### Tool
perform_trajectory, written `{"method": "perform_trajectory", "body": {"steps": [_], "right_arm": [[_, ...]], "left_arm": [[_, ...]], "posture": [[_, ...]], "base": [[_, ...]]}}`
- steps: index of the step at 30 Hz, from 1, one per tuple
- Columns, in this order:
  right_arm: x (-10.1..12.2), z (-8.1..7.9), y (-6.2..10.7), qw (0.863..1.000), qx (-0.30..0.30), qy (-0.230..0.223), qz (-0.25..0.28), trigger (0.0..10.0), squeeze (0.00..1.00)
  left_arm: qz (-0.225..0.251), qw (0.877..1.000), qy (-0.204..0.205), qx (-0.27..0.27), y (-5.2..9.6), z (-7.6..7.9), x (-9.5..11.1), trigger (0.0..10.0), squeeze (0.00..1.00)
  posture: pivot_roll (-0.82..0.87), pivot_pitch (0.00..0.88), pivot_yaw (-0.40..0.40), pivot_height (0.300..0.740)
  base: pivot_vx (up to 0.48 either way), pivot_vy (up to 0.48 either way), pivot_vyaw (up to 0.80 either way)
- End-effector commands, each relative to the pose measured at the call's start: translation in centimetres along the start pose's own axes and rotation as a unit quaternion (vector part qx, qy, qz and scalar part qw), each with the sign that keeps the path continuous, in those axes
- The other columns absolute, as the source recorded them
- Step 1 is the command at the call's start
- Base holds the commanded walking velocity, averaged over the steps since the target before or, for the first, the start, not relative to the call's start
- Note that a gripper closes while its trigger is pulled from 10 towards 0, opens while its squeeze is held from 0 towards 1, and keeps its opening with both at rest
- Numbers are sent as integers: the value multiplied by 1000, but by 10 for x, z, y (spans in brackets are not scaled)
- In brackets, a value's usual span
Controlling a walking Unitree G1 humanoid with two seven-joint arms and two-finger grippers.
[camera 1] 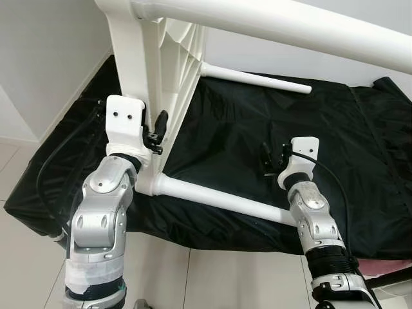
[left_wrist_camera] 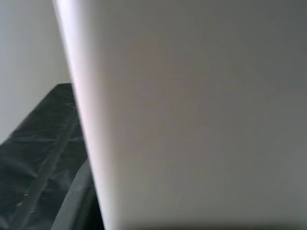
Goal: Building children table
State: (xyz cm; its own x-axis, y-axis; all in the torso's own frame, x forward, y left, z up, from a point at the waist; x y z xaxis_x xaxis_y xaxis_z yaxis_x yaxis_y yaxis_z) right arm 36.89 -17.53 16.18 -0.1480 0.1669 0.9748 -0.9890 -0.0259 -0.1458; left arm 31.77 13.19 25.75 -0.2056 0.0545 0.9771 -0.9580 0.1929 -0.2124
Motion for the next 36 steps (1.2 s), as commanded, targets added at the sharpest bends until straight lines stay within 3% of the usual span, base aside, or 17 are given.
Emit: {"method": "perform_trajectory", "body": {"steps": [1,7,14,15,16,19,20,24,25,26,30,36], "right_arm": [[-1,0,-1,1000,2,4,0,10000,0],[-3,1,0,1000,2,5,-2,10000,0],[-5,3,-1,1000,3,8,-5,10000,0],[-6,3,-1,1000,3,10,-4,10000,0],[-6,4,-1,1000,3,11,-5,10000,0],[-7,6,0,1000,1,13,-6,10000,0],[-7,7,0,1000,0,13,-6,10000,0],[-7,7,1,1000,-2,14,-6,10000,0],[-7,8,1,1000,-3,13,-6,10000,0],[-8,8,2,1000,-4,13,-6,10000,0],[-9,9,3,1000,-6,13,-7,10000,0],[-11,10,6,1000,-9,14,-8,10000,0]], "left_arm": [[65,968,-15,244,17,-47,23,0,0],[70,959,-48,270,26,-52,26,0,0],[59,965,-44,252,29,-38,21,0,0],[58,970,-33,233,27,-32,20,6863,0],[58,975,-28,214,24,-25,20,10000,0],[68,985,-7,158,19,-9,21,10000,8],[69,989,-4,128,18,-1,21,10000,1000],[64,993,-11,101,16,8,19,10000,1000],[64,994,-16,86,15,11,19,10000,922],[65,995,-24,71,15,15,18,10000,0],[66,995,-43,53,18,16,16,10000,0],[72,997,-23,33,28,17,16,10000,0]], "posture": [[96,65,-65,740],[95,70,-62,740],[89,71,-64,740],[89,71,-64,740],[89,71,-64,740],[80,71,-57,740],[78,72,-54,740],[75,72,-50,740],[77,72,-47,740],[73,72,-44,740],[70,73,-39,740],[67,76,-35,740]], "base": [[0,0,0],[0,0,0],[0,0,0],[0,0,0],[0,0,0],[0,0,0],[0,0,0],[0,0,0],[0,0,0],[0,0,0],[0,0,0],[0,0,0]]}}
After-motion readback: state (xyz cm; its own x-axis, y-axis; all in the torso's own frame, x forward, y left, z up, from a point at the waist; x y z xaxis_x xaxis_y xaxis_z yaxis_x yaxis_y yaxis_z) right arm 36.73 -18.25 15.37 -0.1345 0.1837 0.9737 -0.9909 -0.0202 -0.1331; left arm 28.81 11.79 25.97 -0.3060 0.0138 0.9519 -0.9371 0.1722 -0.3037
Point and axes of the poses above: a point about 5 cm out from each wrist's last joint towards the gripper, its own y axis pointing back from the gripper into the wrist, its own x axis along the axis of the wrist's last joint, z = x × y, the point moved 3 cm from there along -y, pointing out of the wrist towards the gripper, and after that the axes turned 7 degrees about y, right-handed, at the moved point
